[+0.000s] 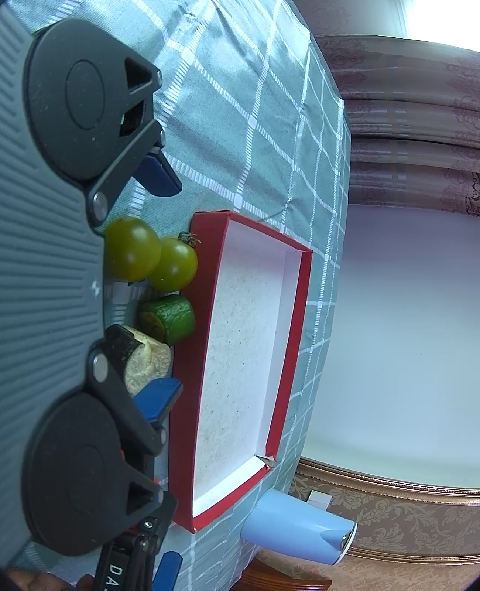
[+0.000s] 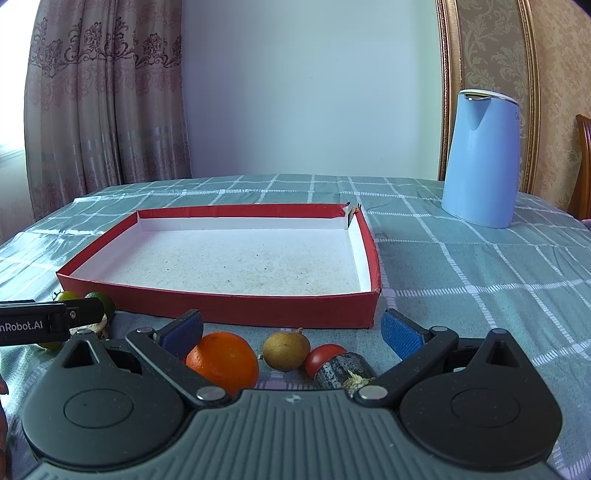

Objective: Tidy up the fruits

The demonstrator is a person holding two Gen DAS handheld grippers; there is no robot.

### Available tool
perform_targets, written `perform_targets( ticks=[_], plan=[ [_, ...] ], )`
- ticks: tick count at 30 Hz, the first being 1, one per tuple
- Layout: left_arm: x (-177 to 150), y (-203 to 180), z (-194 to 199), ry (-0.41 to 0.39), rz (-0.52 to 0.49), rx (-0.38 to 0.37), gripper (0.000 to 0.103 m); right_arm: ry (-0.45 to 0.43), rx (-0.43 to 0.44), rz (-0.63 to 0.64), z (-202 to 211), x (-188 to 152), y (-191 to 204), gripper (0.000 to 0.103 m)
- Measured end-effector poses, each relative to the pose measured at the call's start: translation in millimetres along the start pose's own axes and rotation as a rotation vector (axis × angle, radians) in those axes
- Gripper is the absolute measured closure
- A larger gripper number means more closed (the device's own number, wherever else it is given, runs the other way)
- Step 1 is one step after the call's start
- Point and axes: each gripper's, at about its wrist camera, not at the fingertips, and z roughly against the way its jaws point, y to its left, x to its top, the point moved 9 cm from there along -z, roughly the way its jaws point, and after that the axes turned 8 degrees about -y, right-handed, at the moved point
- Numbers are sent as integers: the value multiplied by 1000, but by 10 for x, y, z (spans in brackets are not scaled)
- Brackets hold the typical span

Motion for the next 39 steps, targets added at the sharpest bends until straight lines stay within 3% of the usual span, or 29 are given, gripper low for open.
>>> perform_targets(
  ticks=[27, 34, 39],
  plan=[
    [-14, -3, -8, 6, 11, -13, 0, -4, 0, 3, -8, -5, 1, 0],
    [-23, 5, -4, 10, 24, -17, 0, -30, 29, -16, 174, -20, -146, 0],
    [-25, 8, -9, 15, 31, -27, 0, -20, 21, 60, 354, -140, -318, 0]
  ],
)
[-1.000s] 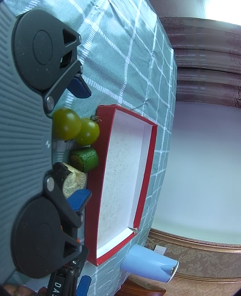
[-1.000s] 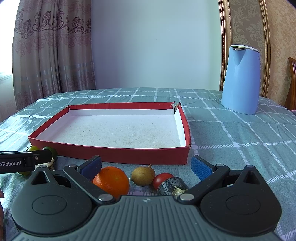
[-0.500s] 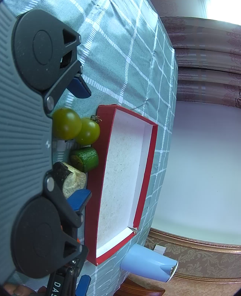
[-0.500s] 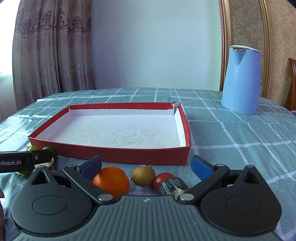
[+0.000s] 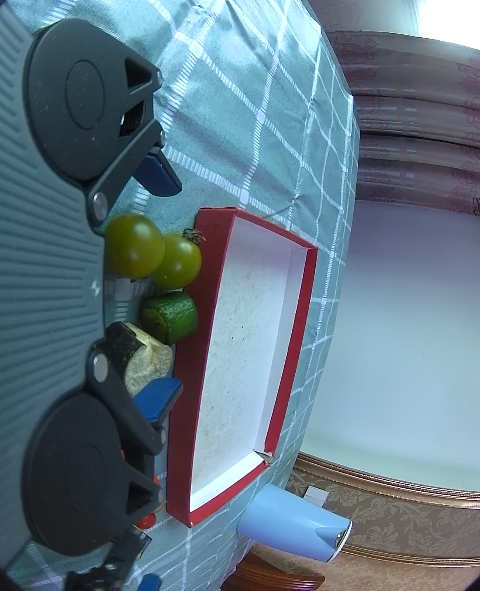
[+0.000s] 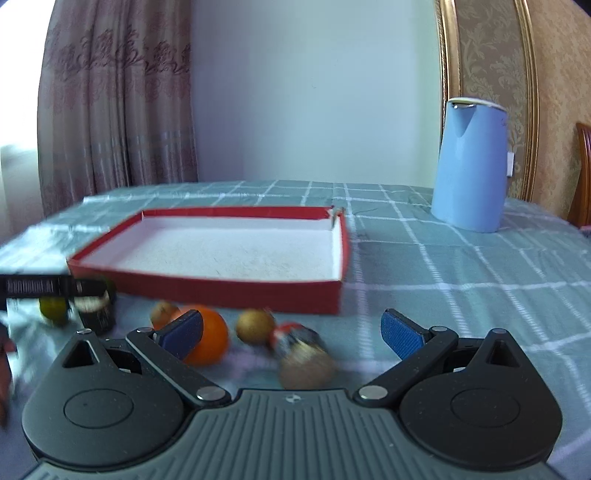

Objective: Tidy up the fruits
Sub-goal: 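Lower the right gripper onto the dark eggplant slice and close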

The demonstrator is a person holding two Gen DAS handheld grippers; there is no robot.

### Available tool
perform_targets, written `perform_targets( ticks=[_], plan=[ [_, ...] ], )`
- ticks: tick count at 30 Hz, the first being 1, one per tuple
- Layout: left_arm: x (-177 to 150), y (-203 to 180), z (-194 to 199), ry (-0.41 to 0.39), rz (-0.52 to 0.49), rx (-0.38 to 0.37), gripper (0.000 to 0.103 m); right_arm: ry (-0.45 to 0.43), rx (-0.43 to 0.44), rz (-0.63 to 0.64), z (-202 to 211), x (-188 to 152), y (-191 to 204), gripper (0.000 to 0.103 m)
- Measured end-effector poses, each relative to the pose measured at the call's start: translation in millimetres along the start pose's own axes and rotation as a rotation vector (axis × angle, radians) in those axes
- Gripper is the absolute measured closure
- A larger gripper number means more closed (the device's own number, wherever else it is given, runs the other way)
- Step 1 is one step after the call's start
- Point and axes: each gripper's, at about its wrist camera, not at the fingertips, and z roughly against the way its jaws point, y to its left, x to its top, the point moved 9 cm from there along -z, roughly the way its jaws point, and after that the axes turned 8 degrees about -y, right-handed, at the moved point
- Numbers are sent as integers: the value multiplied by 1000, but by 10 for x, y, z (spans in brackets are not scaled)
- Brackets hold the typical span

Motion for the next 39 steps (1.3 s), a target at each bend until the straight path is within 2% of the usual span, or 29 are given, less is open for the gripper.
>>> perform_targets(
  ticks=[4, 6, 8, 9, 13, 14, 16, 18, 20, 25, 34, 39],
  plan=[
    [0, 10, -1, 2, 4, -3, 0, 27, 17, 26, 14, -65, 14, 3],
    [-1, 13, 3, 3, 8, -3, 0, 34, 17, 31, -15, -70, 44, 17],
    [1, 28, -4, 5, 15, -5, 0, 74, 28, 31, -88, -118, 59, 23],
    [0, 28, -5, 7, 17, -7, 0, 93, 35, 24, -117, -145, 63, 31],
    [-2, 35, -11, 9, 22, -9, 0, 137, 42, -36, -250, -162, 6, 43],
    [-2, 35, -11, 9, 22, -8, 0, 158, 36, -50, -297, -178, -12, 52],
    [-3, 37, -11, 9, 23, -8, 0, 158, 39, -59, -310, -177, -17, 53],
    [-1, 41, -9, 8, 25, -6, 0, 153, 33, -57, -293, -186, -14, 62],
    [5, 65, 12, 5, 33, 2, 0, 149, 45, -69, -283, -185, -22, 65],
    [29, 149, 196, 5, 24, -46, 0, 138, 63, -114, -266, -171, -65, 65],
    [-53, 450, 357, 5, -122, 93, 0, 136, 80, -130, -272, -168, -69, 68],
    [-21, 329, 300, -13, -241, 101, 0, 136, 80, -129, -274, -170, -70, 68]
  ],
)
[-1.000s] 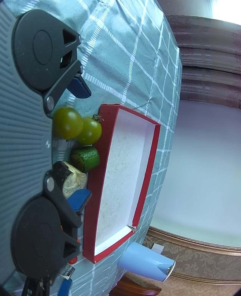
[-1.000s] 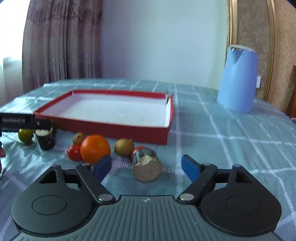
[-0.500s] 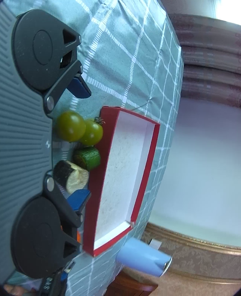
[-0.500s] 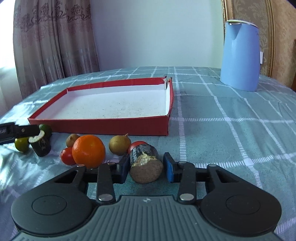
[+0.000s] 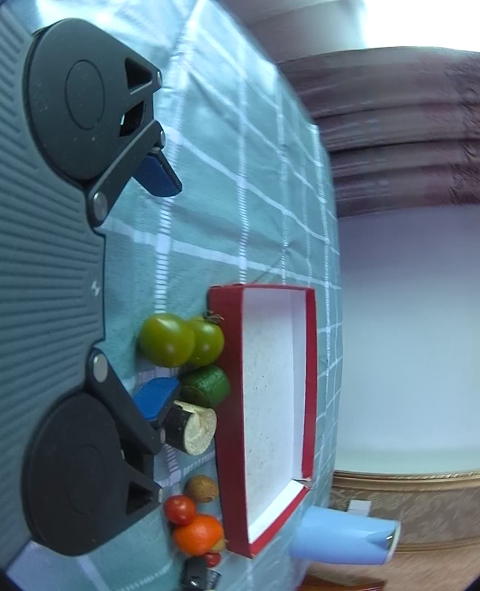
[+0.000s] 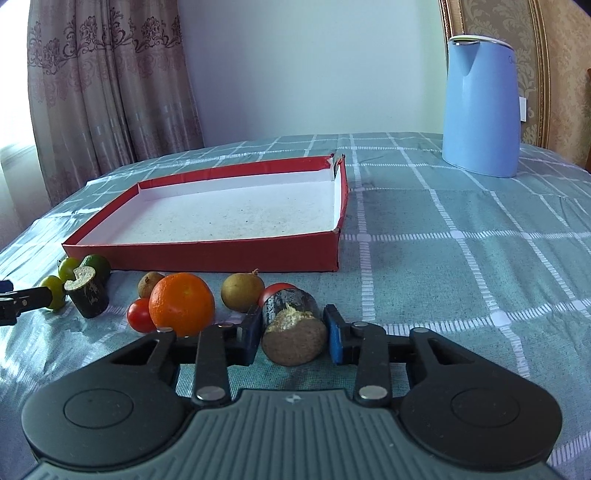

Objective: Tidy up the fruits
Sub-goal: 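Lower the right gripper onto the dark eggplant slice and close, then close the left gripper on the green tomato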

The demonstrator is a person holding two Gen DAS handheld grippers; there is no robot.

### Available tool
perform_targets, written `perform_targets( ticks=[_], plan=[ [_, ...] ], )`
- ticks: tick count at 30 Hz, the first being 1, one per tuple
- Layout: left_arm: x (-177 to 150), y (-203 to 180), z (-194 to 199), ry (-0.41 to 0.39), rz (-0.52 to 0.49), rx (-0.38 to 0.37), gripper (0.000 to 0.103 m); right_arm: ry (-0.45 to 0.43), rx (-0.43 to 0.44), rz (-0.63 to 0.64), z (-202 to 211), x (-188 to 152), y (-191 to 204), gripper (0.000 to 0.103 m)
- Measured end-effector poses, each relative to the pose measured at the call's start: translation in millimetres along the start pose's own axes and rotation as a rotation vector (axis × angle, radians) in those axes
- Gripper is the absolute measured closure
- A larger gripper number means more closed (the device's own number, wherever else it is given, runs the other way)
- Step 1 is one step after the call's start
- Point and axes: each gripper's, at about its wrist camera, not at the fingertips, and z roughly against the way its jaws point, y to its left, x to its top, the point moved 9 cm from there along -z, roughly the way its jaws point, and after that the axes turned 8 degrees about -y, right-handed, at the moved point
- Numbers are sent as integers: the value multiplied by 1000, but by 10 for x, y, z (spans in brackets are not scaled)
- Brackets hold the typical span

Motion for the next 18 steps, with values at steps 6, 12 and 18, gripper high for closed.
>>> perform_targets(
  ticks=[6, 12, 18],
  plan=[
    [-37, -117, -118, 70, -33, -34, 1, 2, -1, 2, -8, -5, -2, 68],
    [-84, -97, -156, 98, 7, -64, 36, 2, 1, -1, -5, -4, -7, 68],
    [-85, -227, -87, 59, -43, -123, 73, 2, 2, -3, -5, -5, -7, 68]
  ],
)
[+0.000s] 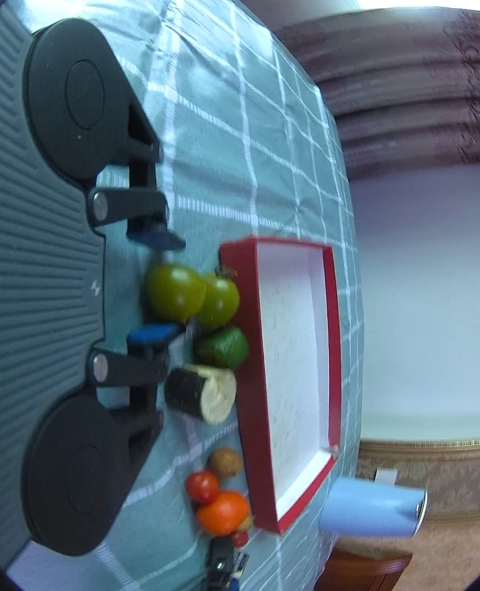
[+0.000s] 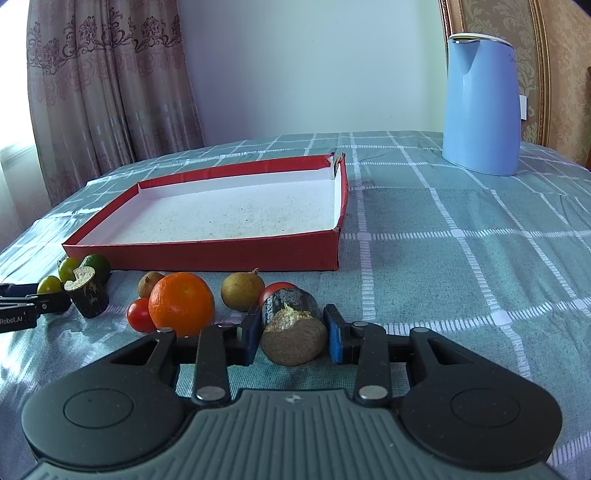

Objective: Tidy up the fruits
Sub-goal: 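Close the left gripper on the green tomato, then drop the green tomato in the tray while the right gripper drops the slice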

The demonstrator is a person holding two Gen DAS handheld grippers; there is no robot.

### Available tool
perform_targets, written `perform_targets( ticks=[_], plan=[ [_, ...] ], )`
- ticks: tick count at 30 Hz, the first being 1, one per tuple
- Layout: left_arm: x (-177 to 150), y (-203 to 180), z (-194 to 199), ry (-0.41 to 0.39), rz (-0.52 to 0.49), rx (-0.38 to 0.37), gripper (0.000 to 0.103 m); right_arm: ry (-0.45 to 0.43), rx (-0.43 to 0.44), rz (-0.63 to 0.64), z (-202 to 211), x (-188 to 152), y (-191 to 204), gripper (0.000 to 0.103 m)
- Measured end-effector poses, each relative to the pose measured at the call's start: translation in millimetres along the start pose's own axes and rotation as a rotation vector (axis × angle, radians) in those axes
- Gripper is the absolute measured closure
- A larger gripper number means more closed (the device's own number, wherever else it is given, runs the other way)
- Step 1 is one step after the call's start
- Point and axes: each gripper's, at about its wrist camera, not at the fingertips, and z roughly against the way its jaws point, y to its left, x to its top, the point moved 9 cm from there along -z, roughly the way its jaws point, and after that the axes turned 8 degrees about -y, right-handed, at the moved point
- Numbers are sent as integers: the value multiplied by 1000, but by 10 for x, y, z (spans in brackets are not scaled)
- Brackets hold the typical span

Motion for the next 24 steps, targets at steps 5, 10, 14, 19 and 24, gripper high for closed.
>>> perform_targets(
  ticks=[5, 10, 14, 19, 24],
  plan=[
    [-8, -33, 10, -11, -9, 9, 72, 0, 1, -2, -2, -2, 3, 68],
    [-5, 51, 54, -14, 50, 11, 73, -5, 1, -3, 1, 1, -2, 69],
    [42, 115, 173, -40, 72, 27, 73, -39, -1, -16, 57, 26, -24, 69],
    [156, 117, 268, -69, 72, 28, 73, -71, -11, -20, 117, 63, -35, 69],
    [262, 63, 218, -77, 54, 29, 73, -77, -18, 52, 137, 157, 61, 69]
  ],
)
